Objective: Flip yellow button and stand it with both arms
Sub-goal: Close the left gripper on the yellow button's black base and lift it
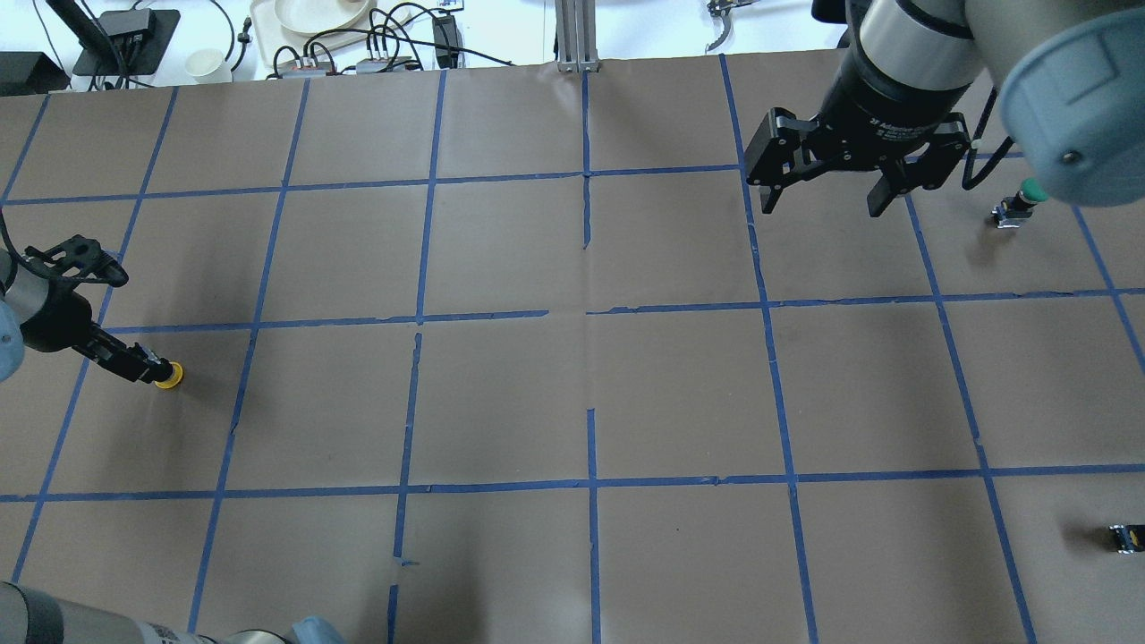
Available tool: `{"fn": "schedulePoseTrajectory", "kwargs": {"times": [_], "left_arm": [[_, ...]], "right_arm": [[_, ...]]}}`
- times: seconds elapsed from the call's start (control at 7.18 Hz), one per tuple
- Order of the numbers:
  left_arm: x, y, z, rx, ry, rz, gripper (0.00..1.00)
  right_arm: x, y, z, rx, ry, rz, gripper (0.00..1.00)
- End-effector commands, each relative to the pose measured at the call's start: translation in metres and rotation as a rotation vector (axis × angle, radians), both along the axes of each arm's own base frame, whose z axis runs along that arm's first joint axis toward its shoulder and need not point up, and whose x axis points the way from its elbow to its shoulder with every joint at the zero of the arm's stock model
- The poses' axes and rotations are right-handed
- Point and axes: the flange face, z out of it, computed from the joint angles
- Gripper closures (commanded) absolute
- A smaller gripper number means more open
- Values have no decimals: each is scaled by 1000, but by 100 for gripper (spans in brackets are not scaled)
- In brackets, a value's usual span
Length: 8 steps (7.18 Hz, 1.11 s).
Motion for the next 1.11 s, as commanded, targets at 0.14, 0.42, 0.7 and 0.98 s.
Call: {"fn": "schedulePoseTrajectory", "kwargs": {"times": [0.14,0.42,0.7,0.98], "left_arm": [[-8,-6,12,-40,21,-6,86],[-60,-13,59,-85,70,-15,86],[-184,-38,137,-53,184,7,86],[-232,-47,194,-27,462,137,86]], "right_arm": [[0,5,-2,24,10,-1,0],[2,1,-1,1,-6,1,0],[8,-13,-5,-45,-51,5,0],[8,-12,-6,-41,-53,7,0]]}}
